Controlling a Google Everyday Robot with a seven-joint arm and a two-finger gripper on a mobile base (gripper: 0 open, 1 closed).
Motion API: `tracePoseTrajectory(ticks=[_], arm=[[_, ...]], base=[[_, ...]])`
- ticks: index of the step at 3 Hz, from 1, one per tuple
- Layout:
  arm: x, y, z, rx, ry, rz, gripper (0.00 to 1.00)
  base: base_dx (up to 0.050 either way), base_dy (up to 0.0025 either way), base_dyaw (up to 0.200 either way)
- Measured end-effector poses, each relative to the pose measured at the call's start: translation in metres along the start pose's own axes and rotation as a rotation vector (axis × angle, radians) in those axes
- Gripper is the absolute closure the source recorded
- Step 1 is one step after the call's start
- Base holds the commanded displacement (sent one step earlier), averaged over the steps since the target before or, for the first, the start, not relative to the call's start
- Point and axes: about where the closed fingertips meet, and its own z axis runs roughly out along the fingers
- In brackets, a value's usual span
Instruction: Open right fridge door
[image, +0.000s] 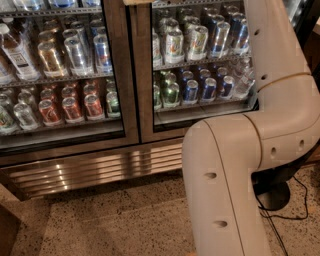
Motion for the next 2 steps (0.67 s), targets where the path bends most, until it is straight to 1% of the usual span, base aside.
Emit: tracePoseTrajectory(ticks=[2], arm=[[0.0004, -0.0008, -0.0020, 0.003, -0.003, 0.000, 1.00]], base=[[0.000, 0.00000, 0.000]])
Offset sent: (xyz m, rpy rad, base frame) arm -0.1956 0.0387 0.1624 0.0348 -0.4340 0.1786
